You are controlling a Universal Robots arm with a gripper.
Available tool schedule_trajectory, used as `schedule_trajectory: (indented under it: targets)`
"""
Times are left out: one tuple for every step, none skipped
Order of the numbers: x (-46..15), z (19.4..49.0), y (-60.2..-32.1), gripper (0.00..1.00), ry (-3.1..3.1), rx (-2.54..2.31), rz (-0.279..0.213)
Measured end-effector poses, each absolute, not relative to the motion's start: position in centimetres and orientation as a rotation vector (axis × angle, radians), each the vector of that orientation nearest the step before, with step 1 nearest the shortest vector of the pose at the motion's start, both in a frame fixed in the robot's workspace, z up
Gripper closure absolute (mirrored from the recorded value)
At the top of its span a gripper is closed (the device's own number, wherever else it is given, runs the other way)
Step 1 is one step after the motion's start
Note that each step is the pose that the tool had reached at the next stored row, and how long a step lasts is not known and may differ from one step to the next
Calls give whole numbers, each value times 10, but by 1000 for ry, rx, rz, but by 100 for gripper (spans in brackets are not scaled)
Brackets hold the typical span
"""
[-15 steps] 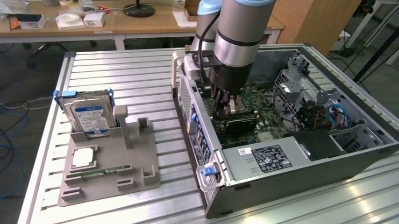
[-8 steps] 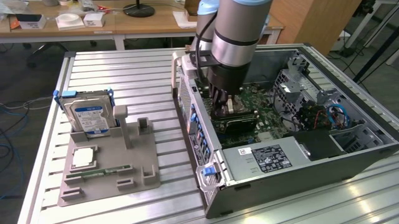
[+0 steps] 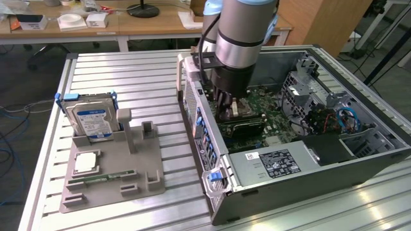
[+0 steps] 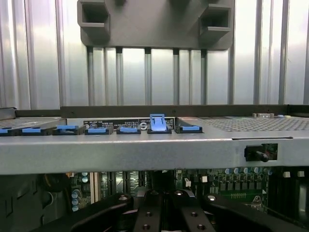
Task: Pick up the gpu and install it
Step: 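Press down on the gpu until it lock into place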
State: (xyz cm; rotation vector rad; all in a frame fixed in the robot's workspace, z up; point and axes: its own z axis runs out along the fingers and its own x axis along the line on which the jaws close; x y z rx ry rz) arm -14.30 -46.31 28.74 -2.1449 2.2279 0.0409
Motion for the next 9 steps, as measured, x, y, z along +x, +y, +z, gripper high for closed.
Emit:
schedule_trajectory:
  targets:
    - [-144, 287, -463, 89, 2228, -2145, 41]
    - [-144, 287, -463, 89, 2228, -2145, 41]
    - [-145, 287, -463, 89, 2228, -2145, 41]
    - [-145, 287, -463, 89, 2227, -2145, 41]
    - [-146, 287, -463, 89, 2227, -2146, 41]
    - [-147, 288, -463, 89, 2227, -2146, 41]
    - [-147, 288, -463, 89, 2227, -2146, 41]
    - [-148, 288, -463, 89, 2227, -2146, 41]
    - [-149, 288, -463, 89, 2227, -2146, 41]
